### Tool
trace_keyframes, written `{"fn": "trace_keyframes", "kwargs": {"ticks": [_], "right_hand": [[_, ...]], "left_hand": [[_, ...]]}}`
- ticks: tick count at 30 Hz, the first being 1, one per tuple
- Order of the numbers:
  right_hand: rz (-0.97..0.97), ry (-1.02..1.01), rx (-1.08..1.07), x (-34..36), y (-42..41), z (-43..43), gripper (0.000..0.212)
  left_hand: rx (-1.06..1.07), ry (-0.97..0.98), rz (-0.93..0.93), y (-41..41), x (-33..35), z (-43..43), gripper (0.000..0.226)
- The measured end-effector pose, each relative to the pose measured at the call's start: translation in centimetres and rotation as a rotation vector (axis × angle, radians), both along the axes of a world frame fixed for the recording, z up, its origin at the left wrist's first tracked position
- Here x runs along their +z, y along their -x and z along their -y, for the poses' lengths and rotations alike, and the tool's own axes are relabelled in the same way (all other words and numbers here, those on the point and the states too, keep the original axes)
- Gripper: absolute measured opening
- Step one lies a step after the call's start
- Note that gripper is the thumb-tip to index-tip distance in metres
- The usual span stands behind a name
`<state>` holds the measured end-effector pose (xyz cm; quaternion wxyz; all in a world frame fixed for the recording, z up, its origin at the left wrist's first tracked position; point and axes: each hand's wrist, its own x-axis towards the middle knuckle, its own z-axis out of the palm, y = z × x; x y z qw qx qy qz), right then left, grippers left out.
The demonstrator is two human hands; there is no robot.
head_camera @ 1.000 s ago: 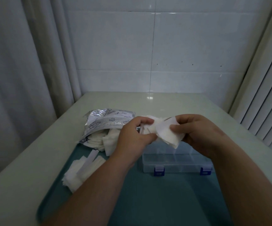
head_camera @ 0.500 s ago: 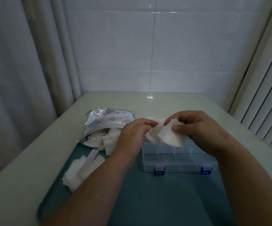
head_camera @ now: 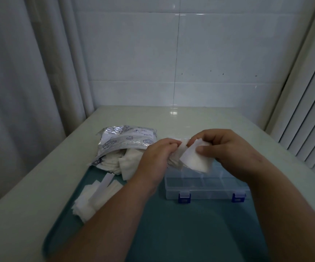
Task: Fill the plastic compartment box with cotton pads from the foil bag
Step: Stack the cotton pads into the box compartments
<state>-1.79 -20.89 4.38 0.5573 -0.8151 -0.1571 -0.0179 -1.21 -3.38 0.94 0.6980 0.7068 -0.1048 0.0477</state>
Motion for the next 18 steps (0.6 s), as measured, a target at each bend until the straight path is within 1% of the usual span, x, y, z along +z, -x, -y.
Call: {"fn": "trace_keyframes", "kwargs": {"ticks": [3,6,8,12,15,18], "right_hand": [[-0.043,-0.12,0.062,0.39,0.23,0.34,0.027],[-0.079,-0.177,0.081,0.44,0.17,0.38,0.029],[-0.073,-0.131,0.052,0.15,0.01,0.26,0.026],[-0.018,0.067,-0.082,-0.35,-0.24,-0.21,0.02],[0.01,0.122,-0.124,-0.36,-0.33,-0.39,0.019],[0.017,0.152,-0.134,-0.34,-0.37,-0.44,0.02]], "left_hand": [[0.021,0.005,-0.024,-0.02,0.06,-0.06,0.033],[0.026,0.019,-0.045,0.01,0.03,-0.05,0.033],[0.011,0.014,-0.052,-0.02,-0.08,0.01,0.035],[-0.038,0.031,-0.061,-0.21,-0.35,0.01,0.029],[-0.039,0.005,-0.064,-0.32,-0.52,0.04,0.02],[-0.02,-0.073,-0.045,-0.55,-0.81,0.15,0.027]]}}
